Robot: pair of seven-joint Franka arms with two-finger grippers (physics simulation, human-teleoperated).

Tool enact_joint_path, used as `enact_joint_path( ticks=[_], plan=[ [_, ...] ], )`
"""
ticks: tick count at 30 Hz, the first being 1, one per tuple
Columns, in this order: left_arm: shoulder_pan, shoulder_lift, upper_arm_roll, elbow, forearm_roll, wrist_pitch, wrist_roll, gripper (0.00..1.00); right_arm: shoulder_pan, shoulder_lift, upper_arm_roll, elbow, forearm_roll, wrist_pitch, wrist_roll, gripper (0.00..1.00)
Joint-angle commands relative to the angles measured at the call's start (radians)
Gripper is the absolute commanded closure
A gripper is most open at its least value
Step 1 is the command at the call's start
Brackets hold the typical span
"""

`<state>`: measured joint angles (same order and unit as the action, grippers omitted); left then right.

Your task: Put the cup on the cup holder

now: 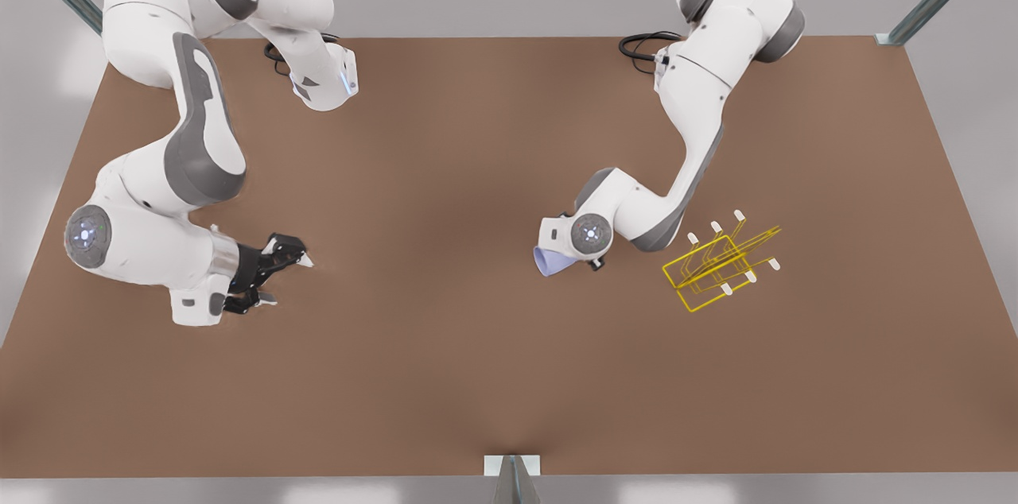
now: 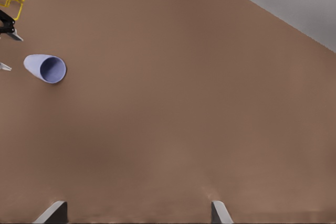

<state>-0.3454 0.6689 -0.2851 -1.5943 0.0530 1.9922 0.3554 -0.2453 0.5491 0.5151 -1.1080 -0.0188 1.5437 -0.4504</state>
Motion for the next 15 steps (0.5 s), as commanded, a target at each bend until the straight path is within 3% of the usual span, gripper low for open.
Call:
enact_joint_path(
  ticks=[1, 2, 3, 5, 8, 9, 10, 15],
  plan=[
    [0.000, -0.005, -0.002, -0.038, -0.048, 0.381, 0.675, 0.00, -0.037, -0.072, 0.003, -0.071, -0.190, -0.136, 0.910, 0.00],
    [-0.001, -0.028, 0.000, -0.073, -0.048, 0.418, 0.657, 0.00, -0.126, -0.218, 0.046, -0.311, -0.175, 0.022, 0.876, 0.00],
    [0.000, -0.038, 0.000, -0.101, -0.048, 0.441, 0.633, 0.00, -0.221, -0.229, 0.117, -0.320, -0.156, 0.039, 0.837, 0.00],
    [-0.001, -0.046, 0.000, -0.105, -0.048, 0.442, 0.539, 0.00, -0.279, -0.230, 0.117, -0.282, -0.155, 0.033, 0.839, 0.00],
    [-0.001, -0.034, 0.000, -0.108, -0.048, 0.462, 0.536, 0.00, -0.206, -0.230, 0.109, -0.292, -0.174, 0.032, 0.891, 0.00],
    [0.000, -0.026, 0.001, -0.111, -0.048, 0.462, 0.534, 0.00, 0.075, -0.270, -0.171, -0.286, -0.161, 0.003, 0.874, 0.00],
    [0.002, -0.023, 0.001, -0.116, -0.048, 0.462, 0.534, 0.00, 0.141, -0.275, -0.213, -0.280, -0.145, -0.036, 0.875, 0.00],
    [-0.003, -0.017, 0.017, -0.161, -0.048, 0.458, 0.452, 0.00, 0.135, -0.268, -0.211, -0.277, -0.064, -0.036, 0.877, 0.00]
  ],
)
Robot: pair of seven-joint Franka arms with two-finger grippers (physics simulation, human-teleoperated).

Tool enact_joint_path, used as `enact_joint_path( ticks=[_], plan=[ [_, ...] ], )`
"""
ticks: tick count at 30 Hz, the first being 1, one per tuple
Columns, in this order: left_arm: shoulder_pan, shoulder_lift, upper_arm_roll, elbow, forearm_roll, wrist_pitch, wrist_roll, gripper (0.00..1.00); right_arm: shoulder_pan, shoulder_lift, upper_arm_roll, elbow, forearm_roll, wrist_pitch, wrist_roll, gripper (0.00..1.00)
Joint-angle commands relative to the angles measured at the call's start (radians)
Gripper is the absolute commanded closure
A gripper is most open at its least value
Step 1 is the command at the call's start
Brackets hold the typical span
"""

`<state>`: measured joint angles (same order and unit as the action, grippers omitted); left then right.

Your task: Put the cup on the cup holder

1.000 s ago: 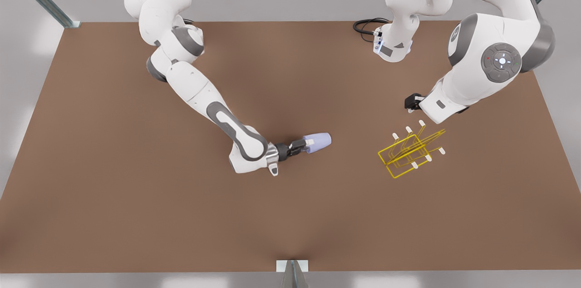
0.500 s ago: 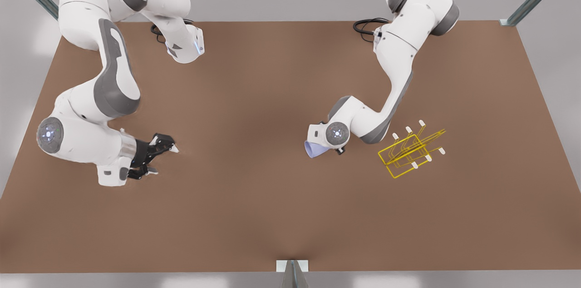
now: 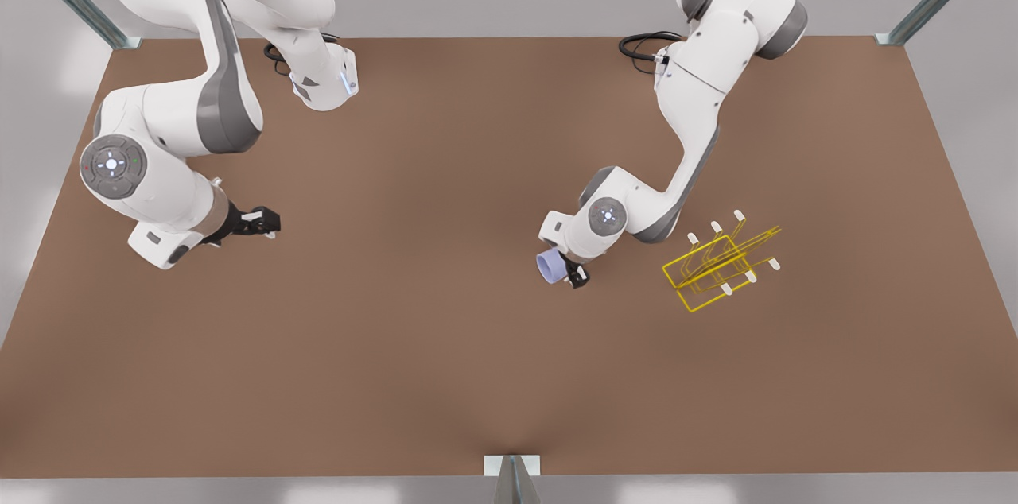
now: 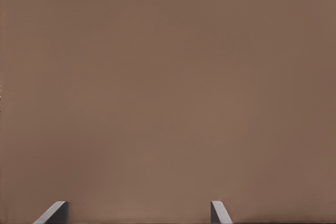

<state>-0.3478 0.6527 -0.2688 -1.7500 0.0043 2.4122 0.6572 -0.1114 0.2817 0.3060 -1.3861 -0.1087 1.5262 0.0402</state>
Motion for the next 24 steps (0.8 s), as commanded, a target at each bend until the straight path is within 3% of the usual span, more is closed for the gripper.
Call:
enact_joint_path(
  ticks=[1, 19, 20, 21, 24],
  plan=[
    [0.001, 0.001, 0.002, -0.010, 0.000, 0.034, 0.113, 0.00, -0.002, -0.001, -0.002, 0.001, 0.024, -0.018, 0.388, 0.00],
    [0.007, 0.077, 0.011, -0.014, -0.003, 0.045, -0.136, 0.00, -0.011, -0.001, -0.008, 0.001, 0.014, -0.018, 0.382, 0.00],
    [0.006, 0.077, 0.011, -0.014, -0.003, 0.045, -0.136, 0.02, -0.011, -0.003, -0.008, 0.002, 0.015, -0.018, 0.382, 0.00],
    [0.007, 0.076, 0.011, -0.014, -0.003, 0.044, -0.162, 0.16, -0.013, -0.001, -0.013, 0.002, 0.014, -0.020, 0.382, 0.00],
    [0.006, 0.073, 0.011, -0.011, -0.003, 0.041, -0.171, 0.21, -0.054, -0.001, -0.010, 0.021, 0.020, -0.020, 0.379, 0.00]
  ],
)
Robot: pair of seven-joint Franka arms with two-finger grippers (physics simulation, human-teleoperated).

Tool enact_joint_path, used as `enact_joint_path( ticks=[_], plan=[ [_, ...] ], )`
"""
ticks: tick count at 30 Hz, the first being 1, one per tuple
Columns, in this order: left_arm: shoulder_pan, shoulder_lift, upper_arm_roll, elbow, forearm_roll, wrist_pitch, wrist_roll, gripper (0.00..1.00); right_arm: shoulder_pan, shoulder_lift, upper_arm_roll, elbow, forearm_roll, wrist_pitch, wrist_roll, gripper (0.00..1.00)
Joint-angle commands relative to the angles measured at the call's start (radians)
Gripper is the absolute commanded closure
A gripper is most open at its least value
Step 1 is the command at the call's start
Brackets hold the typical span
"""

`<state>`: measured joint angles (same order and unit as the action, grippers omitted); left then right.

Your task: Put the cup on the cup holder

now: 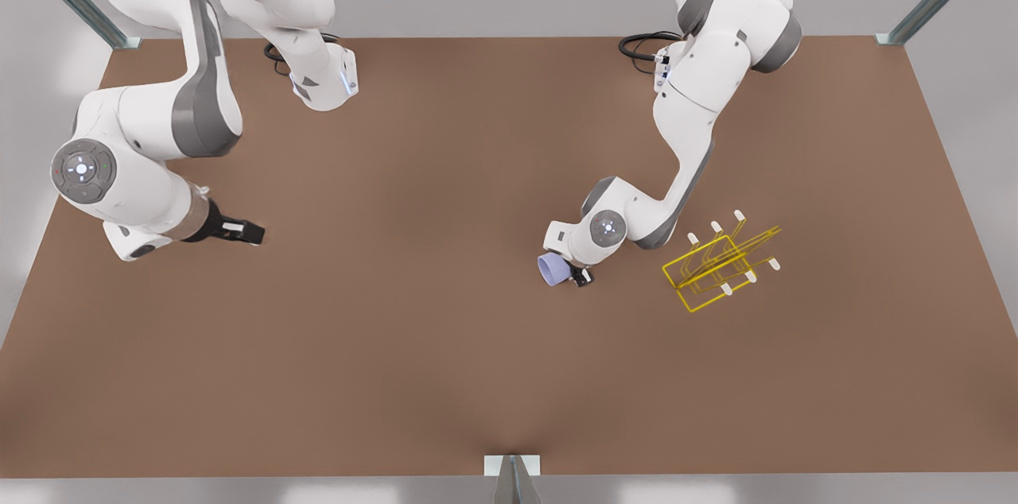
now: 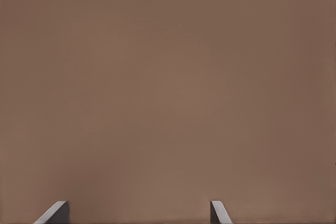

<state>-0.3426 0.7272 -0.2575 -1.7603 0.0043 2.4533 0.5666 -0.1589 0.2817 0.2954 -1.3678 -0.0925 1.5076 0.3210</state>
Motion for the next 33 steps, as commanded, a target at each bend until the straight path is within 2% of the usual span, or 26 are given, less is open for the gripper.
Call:
enact_joint_path(
  ticks=[1, 4, 6, 12, 15, 17, 21, 24, 33],
  plan=[
    [-0.001, -0.003, 0.000, 0.010, -0.003, -0.007, -0.082, 0.22, -0.007, -0.001, 0.001, 0.021, -0.003, -0.001, 0.099, 0.00],
    [-0.001, -0.029, 0.000, 0.013, 0.008, -0.063, -0.067, 0.23, -0.005, -0.001, 0.001, 0.024, -0.003, -0.001, 0.105, 0.00],
    [-0.001, -0.084, 0.001, 0.070, 0.054, -0.293, -0.066, 0.23, -0.004, -0.001, 0.001, 0.024, -0.004, -0.001, 0.107, 0.00],
    [-0.035, -0.203, -0.005, 0.203, 0.678, -1.083, 0.076, 0.23, -0.002, -0.001, 0.001, 0.024, -0.003, -0.001, 0.113, 0.00],
    [-0.096, -0.227, -0.005, 0.199, 0.956, -1.341, 0.182, 0.23, -0.002, -0.001, 0.001, 0.024, -0.004, -0.001, 0.113, 0.00],
    [-0.134, -0.238, -0.005, 0.180, 1.036, -1.491, 0.193, 0.23, -0.004, -0.001, 0.001, 0.024, -0.006, -0.001, 0.113, 0.00],
    [-0.177, -0.230, -0.003, 0.069, 1.149, -1.565, 0.173, 0.23, -0.004, -0.001, 0.001, 0.024, -0.006, -0.001, 0.113, 0.00],
    [-0.196, -0.198, -0.002, -0.022, 1.157, -1.565, 0.044, 0.23, -0.004, -0.001, 0.001, 0.024, -0.006, -0.001, 0.112, 0.00],
    [-0.165, -0.089, 0.001, -0.005, 1.201, -1.504, -0.088, 0.23, -0.007, -0.001, -0.002, 0.026, -0.007, -0.001, 0.112, 0.00]
  ],
)
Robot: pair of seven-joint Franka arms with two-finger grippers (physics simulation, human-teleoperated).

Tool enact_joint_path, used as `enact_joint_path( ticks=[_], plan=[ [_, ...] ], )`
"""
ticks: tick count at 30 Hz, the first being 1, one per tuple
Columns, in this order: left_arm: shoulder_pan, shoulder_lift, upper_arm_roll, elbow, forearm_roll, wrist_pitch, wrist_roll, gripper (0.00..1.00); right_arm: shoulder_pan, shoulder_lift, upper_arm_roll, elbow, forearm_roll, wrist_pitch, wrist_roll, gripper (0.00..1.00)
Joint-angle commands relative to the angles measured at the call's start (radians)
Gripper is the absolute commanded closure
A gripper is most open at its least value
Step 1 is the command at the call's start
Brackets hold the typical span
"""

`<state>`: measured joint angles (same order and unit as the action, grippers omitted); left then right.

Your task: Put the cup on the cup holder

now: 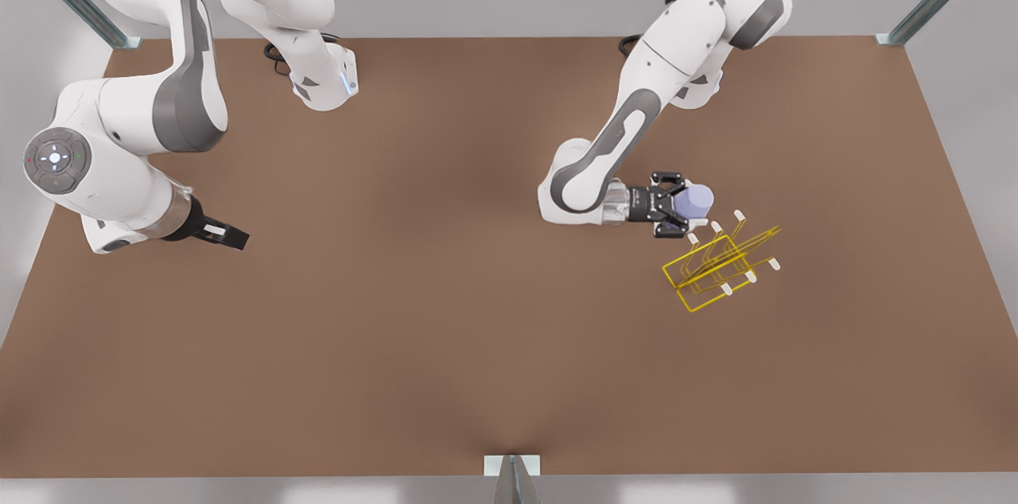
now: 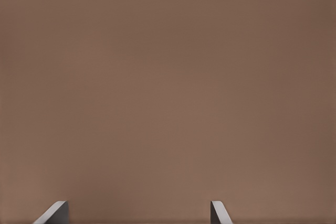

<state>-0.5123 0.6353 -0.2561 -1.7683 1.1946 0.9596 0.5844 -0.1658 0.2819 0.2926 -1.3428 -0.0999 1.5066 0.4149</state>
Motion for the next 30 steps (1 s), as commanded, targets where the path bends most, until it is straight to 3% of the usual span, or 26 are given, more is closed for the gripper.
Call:
enact_joint_path(
  ticks=[1, 6, 20, 21, 22, 28, 30],
  plan=[
    [0.008, 0.014, 0.000, 0.003, 0.031, 0.002, -0.106, 0.23, 0.000, -0.001, 0.000, 0.001, 0.000, 0.000, 0.018, 0.00],
    [0.043, 0.084, 0.002, 0.041, 0.086, 0.042, -0.140, 0.23, 0.000, -0.001, 0.000, 0.001, -0.001, 0.000, 0.018, 0.00],
    [0.063, 0.103, 0.014, 0.010, 0.094, 0.076, -0.192, 0.23, 0.000, -0.001, -0.001, 0.014, -0.004, 0.000, 0.018, 0.00],
    [0.063, 0.103, 0.014, 0.009, 0.094, 0.076, -0.192, 0.21, 0.000, -0.001, -0.001, 0.014, -0.004, 0.000, 0.018, 0.00],
    [0.063, 0.103, 0.014, 0.009, 0.094, 0.076, -0.190, 0.00, 0.000, -0.001, -0.001, 0.016, -0.004, 0.000, 0.018, 0.00],
    [0.026, 0.099, 0.012, 0.029, 0.092, 0.044, -0.184, 0.00, 0.000, -0.001, -0.001, 0.016, -0.004, 0.001, 0.018, 0.00],
    [-0.012, 0.041, 0.006, 0.172, 0.082, 0.037, -0.092, 0.00, -0.001, -0.001, -0.003, 0.016, -0.004, 0.001, 0.018, 0.00]
  ],
)
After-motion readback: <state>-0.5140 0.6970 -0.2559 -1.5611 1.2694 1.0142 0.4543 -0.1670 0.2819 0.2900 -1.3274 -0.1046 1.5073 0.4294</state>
